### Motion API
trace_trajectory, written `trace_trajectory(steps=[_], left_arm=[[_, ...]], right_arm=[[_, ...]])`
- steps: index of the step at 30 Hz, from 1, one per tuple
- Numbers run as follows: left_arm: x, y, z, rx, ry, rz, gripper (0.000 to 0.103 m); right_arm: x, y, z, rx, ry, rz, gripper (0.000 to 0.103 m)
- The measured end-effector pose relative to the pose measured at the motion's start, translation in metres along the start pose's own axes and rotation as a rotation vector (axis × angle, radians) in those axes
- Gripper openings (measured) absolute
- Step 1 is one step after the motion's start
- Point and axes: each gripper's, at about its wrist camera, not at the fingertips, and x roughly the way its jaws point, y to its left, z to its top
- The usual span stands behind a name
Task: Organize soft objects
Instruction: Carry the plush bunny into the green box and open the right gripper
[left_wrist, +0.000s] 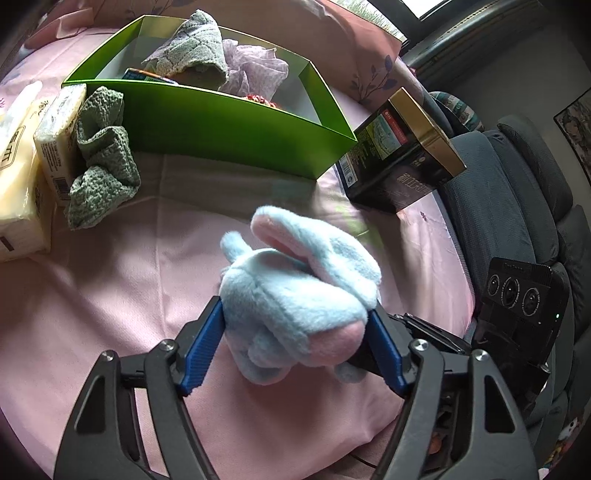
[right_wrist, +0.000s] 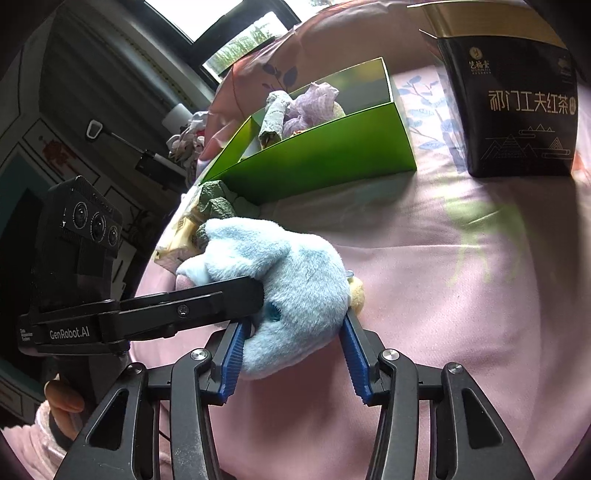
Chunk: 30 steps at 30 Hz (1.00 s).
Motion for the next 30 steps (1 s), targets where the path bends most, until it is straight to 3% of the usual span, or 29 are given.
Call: trace_trajectory(steps=[13,30], left_arm=[[-0.052,-0.028,0.042,0.080,-0.142,0.001,0.074],[-0.077,-0.026,0.090,0.107,-0.206,0.016,0.074]], right_arm=[[-0.034,0.041,0.048,-0.121,-0.134,0.014,0.050],[-0.029,0.058,0.100,-0.189,-0.191,0.046,0.050]])
